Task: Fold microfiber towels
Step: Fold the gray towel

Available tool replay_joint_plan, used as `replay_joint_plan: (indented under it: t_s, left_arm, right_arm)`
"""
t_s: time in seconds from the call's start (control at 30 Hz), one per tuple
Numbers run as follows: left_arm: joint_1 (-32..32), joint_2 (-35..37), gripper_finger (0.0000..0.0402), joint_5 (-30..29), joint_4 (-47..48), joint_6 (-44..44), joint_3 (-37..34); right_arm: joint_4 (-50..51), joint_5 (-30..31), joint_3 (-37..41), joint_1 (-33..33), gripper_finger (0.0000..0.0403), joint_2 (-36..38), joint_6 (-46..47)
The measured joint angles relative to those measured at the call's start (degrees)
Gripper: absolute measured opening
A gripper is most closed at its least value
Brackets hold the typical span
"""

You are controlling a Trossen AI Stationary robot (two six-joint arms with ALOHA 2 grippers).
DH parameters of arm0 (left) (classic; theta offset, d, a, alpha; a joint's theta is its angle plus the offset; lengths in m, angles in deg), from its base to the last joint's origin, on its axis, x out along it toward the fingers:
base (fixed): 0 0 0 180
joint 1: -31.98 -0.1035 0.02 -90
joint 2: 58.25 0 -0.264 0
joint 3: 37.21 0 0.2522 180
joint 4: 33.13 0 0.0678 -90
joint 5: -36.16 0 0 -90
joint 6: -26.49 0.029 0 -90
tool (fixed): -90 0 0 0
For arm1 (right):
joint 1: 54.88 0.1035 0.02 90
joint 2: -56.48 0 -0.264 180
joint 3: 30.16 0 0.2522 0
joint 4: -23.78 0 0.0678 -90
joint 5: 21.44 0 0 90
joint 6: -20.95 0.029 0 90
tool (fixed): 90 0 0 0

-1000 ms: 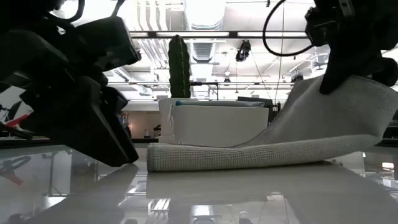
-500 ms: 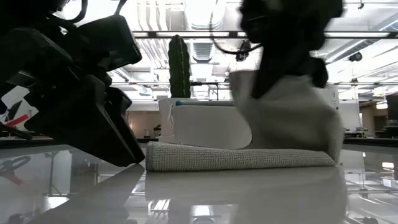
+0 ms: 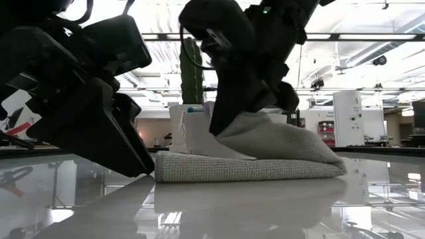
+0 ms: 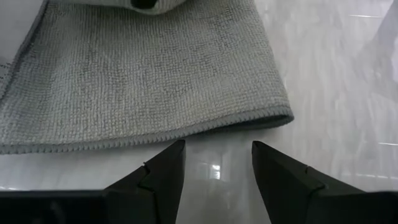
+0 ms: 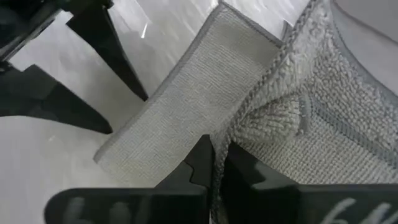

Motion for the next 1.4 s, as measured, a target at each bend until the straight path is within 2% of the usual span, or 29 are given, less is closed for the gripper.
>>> replay_joint_plan:
  t_s: [0.17,0.27,0.6,0.8,0.97,1.13,1.2,1.3,1.4]
  left_arm:
    - [0.0,0.0,0.0171,-0.2,-0.1,0.0,0.0]
    - [0.0,0.0,0.0171,-0.3,-0.2,0.0,-0.1]
    - [0.0,0.0,0.0171,-0.4,-0.2,0.0,-0.1]
    - [0.0,0.0,0.0171,-0.4,-0.3,0.0,-0.1]
    - [0.0,0.0,0.0171,-0.5,-0.3,0.0,-0.1]
    - [0.0,0.0,0.0171,-0.5,-0.3,0.0,-0.1]
    - [0.0,0.0,0.0171,-0.5,-0.3,0.0,-0.1]
    - [0.0,0.0,0.0171,-0.5,-0.3,0.0,-0.1]
    - [0.0,0.0,0.0171,-0.5,-0.3,0.0,-0.1]
  right_arm:
    - [-1.4,0.1,-1.0,0.1,0.0017,-1.4,-2.1]
    - [-0.9,0.0,-1.5,0.1,0.0034,-2.3,-2.7]
    - [-6.0,0.1,-1.5,0.1,0.0152,-3.2,-4.4]
    - [-8.3,0.0,-1.8,0.1,0.0201,-3.2,-5.4]
    - [-7.7,-0.8,-1.7,0.2,0.0221,-3.2,-5.4]
    - [-7.7,-7.2,-1.7,0.2,0.0233,-3.2,-5.9]
    - [-7.7,-6.6,-1.7,0.2,0.0233,-3.2,-7.2]
    - [-7.7,-2.7,-1.7,0.2,0.0228,-3.2,-6.7]
    - [-7.5,-3.6,-1.7,0.0,0.0223,-3.2,-7.3]
